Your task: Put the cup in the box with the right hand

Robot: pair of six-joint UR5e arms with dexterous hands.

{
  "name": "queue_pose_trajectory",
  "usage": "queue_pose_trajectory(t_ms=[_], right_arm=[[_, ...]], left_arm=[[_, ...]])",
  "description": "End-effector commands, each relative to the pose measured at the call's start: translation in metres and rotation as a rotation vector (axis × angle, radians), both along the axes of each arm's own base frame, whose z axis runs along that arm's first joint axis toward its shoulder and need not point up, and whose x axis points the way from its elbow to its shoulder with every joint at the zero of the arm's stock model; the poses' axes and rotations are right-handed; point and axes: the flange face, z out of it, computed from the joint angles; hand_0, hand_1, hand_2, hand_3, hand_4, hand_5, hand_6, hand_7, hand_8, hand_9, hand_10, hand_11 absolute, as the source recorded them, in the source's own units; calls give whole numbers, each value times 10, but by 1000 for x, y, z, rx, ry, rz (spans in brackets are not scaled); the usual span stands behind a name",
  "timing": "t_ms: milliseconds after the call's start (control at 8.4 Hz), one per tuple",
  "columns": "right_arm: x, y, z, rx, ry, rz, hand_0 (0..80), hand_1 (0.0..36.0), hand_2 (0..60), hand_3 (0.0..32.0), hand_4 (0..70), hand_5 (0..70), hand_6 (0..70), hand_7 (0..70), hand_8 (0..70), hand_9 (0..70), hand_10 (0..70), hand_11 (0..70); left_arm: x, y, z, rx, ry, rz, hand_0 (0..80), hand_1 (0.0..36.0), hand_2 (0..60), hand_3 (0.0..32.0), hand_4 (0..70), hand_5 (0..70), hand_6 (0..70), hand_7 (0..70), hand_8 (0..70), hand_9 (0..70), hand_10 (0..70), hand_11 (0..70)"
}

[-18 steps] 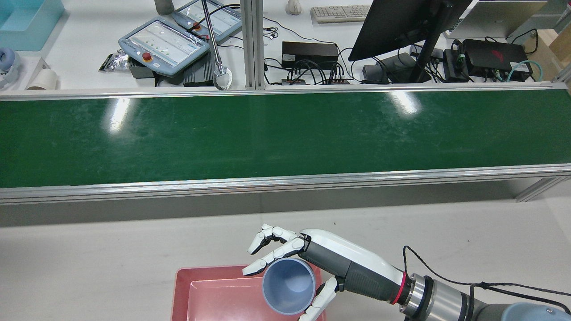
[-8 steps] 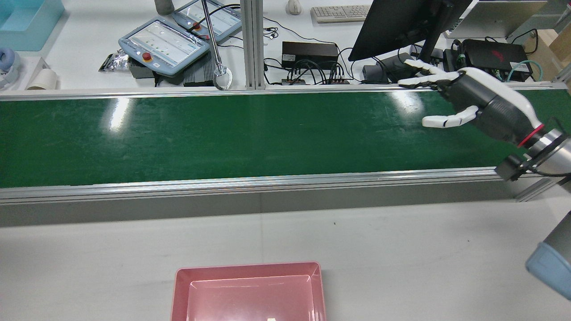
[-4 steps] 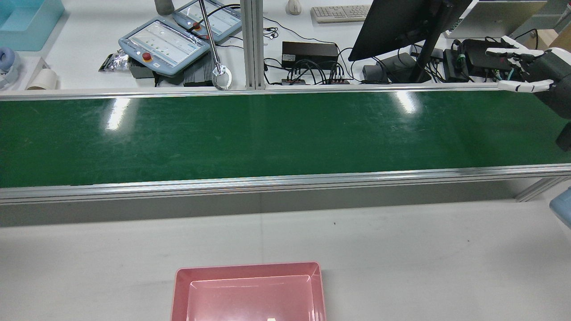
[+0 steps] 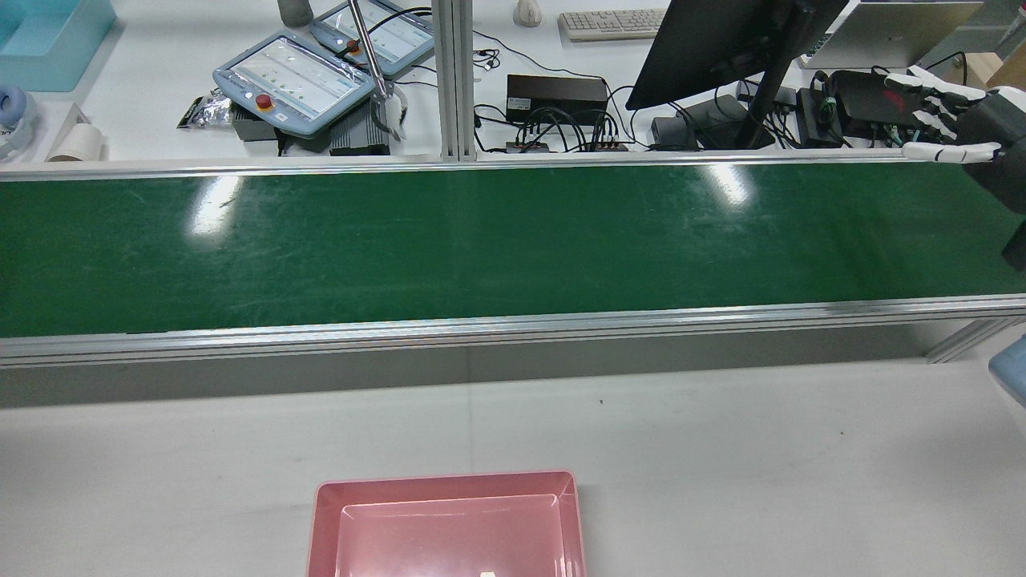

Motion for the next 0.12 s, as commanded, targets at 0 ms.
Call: queue_pose_trajectory(t_ms=[0], right_arm=[[1, 1, -6, 9, -19, 0, 457, 183, 324, 104, 20, 52, 19, 85, 8, 31, 26, 57]], left_arm=[[0, 0, 1, -1, 0, 0, 0, 0, 0, 0, 0, 0, 0, 0, 0, 0, 0, 0]])
